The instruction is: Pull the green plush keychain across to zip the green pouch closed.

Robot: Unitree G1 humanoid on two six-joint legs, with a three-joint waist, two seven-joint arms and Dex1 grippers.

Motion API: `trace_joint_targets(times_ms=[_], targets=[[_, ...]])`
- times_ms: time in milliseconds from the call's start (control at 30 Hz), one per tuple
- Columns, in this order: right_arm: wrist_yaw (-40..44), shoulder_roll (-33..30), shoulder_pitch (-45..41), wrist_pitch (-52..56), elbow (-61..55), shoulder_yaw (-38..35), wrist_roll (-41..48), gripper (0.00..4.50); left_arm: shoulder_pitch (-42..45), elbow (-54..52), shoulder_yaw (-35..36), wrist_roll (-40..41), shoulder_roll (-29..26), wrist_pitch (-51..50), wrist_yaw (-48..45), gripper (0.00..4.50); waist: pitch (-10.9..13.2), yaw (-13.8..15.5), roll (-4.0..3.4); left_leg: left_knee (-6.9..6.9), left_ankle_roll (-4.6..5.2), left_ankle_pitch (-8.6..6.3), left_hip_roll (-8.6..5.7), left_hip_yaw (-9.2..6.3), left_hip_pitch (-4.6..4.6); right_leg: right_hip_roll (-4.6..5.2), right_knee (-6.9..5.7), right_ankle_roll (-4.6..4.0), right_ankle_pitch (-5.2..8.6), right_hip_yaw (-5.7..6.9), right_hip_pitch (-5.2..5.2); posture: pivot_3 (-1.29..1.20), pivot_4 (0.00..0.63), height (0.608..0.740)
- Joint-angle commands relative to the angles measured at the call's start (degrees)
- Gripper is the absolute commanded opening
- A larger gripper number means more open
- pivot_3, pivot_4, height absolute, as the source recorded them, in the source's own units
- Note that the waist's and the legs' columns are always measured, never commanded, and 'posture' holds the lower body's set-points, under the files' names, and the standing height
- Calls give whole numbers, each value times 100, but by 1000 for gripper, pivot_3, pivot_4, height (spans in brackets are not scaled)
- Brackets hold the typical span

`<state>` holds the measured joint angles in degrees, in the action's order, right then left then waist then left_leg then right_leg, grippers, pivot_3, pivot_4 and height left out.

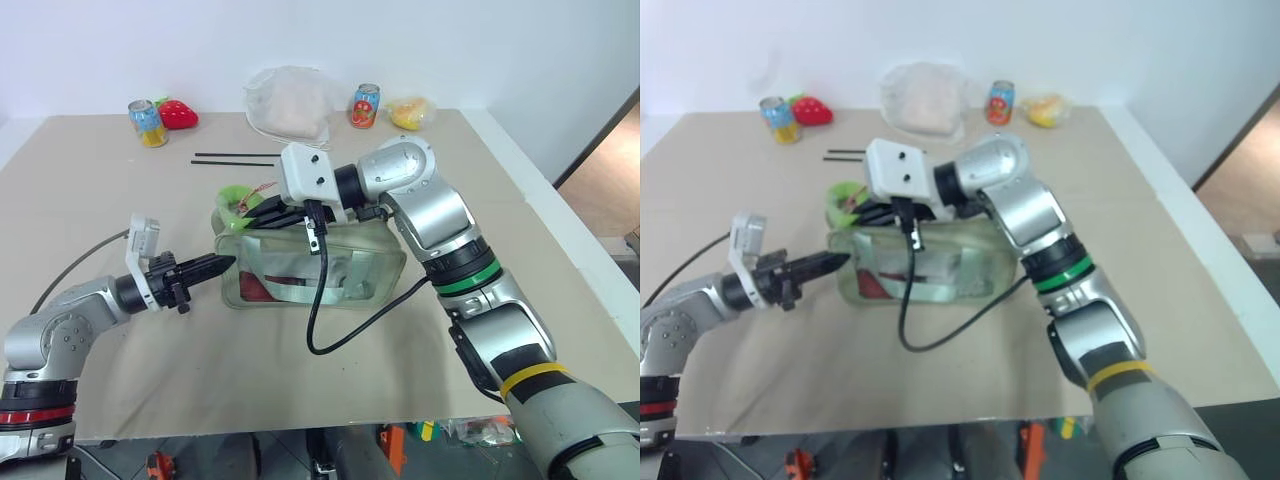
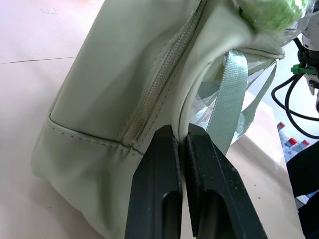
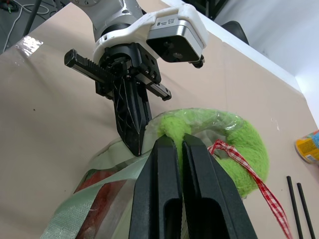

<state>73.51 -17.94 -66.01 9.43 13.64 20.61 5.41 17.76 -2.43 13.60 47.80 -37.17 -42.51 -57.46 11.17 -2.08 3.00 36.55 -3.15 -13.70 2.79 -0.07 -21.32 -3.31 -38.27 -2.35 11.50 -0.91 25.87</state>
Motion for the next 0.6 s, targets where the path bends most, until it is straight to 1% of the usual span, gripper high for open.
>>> trace_joint_targets(times_ms=[33, 133, 233, 367, 467, 600], targets=[[-209, -97, -185, -4, 71, -306, 32, 10, 32, 35, -13, -35, 51, -11, 52, 0, 0, 1, 0, 0, 0, 0, 0, 0, 0, 0, 0, 0, 0, 0, 0, 0, 150, 740], [-352, -327, -435, 81, 214, -682, 161, 10, 62, 51, -63, -48, 104, -7, 59, 0, 0, 13, 0, 2, 0, 0, -2, 0, -1, 3, 0, 3, -2, 0, -1, 0, 150, 740], [-407, -715, -639, 94, 301, -1048, 260, 10, 79, 67, -111, -69, 153, 3, 63, 0, 0, 44, 0, 5, 0, 0, -8, 0, -5, 10, 1, 4, -3, 0, 0, 0, 150, 740], [-479, -1424, -792, -5, 532, -1418, 185, 10, 100, 86, -134, -82, 220, 6, 64, 0, 0, 67, 0, 3, 2, -1, -15, 2, -8, 17, 10, 4, -3, -1, -1, 0, 150, 740], [-538, -1944, -702, -140, 696, -1515, 34, 10, 113, 98, -144, -87, 259, 7, 61, 0, 0, 75, 0, 3, 3, -2, -17, 3, -9, 20, 11, 4, -3, -3, -1, 0, 150, 740], [-580, -2586, -277, -304, 693, -1510, -181, 10, 128, 107, -166, -77, 289, 0, 62, 0, 0, 87, 0, 2, 4, -2, -19, 3, -11, 21, 13, 4, -2, -3, -1, 0, 150, 740]])
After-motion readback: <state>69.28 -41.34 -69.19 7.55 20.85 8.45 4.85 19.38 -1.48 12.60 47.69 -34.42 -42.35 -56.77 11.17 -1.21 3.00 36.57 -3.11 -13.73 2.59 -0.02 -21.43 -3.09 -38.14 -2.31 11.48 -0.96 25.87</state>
